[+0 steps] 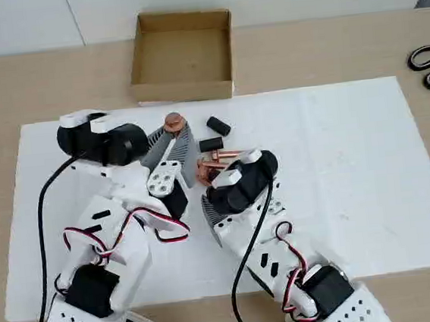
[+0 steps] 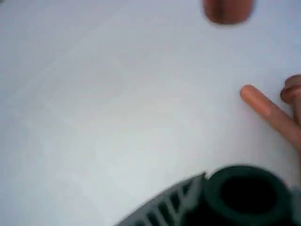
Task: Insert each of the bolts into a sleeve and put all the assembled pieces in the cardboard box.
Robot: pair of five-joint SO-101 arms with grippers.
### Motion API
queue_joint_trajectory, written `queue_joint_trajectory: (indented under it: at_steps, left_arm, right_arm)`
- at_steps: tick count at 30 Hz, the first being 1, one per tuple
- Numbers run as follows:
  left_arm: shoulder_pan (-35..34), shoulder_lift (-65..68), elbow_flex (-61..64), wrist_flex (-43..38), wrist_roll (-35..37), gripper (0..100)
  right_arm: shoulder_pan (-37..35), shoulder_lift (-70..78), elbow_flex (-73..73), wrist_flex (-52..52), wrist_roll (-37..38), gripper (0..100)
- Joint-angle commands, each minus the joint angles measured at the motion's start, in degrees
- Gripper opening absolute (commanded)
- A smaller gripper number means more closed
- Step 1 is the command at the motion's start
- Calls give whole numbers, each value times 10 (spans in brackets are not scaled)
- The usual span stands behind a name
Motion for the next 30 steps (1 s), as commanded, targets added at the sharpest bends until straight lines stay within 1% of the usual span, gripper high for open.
queue_joint_trajectory:
  at_steps: [1,4,8,11,16,21,30]
  left_arm:
    - [13,-14,-3,11,4,6]
    - [14,-14,-3,16,15,6]
    - [14,-17,-4,46,15,6]
    - [15,-17,-5,52,18,6]
    - [21,-17,-4,52,44,6]
    - [39,-13,-2,54,44,6]
    - [40,-16,7,69,45,6]
  right_arm:
    - [-7,-8,-2,-15,-4,4]
    - [-7,-8,11,-34,-4,4]
    - [-7,-8,25,-56,-4,4]
    - [-7,-8,25,-56,-4,4]
    - [-7,-8,25,-56,-4,4]
    - [-7,-8,25,-56,-4,4]
    - [-7,-8,25,-56,-4,4]
